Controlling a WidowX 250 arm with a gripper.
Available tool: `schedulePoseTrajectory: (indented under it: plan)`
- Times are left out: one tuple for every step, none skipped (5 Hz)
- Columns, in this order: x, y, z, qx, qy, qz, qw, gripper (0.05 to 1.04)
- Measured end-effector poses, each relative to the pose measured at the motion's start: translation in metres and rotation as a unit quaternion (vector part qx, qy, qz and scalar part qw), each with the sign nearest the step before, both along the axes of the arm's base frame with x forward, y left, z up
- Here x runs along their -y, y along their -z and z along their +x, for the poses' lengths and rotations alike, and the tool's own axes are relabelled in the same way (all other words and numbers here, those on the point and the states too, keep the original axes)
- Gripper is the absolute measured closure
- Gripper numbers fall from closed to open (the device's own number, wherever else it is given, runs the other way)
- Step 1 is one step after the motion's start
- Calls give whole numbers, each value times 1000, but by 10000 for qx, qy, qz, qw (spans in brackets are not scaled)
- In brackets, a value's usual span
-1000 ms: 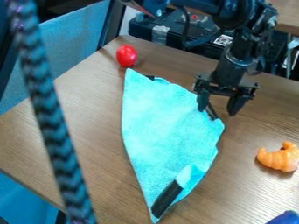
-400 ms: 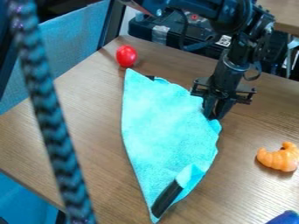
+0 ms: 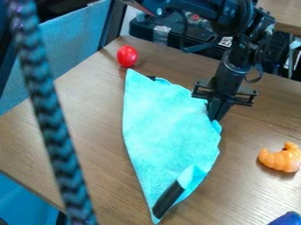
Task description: Unfold from top right to bottom left
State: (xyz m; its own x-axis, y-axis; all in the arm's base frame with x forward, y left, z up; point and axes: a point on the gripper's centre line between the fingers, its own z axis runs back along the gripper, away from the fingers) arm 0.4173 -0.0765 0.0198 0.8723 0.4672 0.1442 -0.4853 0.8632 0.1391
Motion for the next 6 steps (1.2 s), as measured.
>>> schedulePoseTrajectory:
  plan:
    - [-6,-9,0,95,48,-237,9997,1033]
    - [-8,-35,2,598,240,-647,9958,1033]
    - [-16,-53,-4,916,316,-902,9912,1033]
    - [-28,-58,-19,1000,425,-1081,9882,1033]
    - [-45,-46,-39,884,570,-1152,9878,1033]
    - [-63,-33,-60,746,742,-1177,9875,1033]
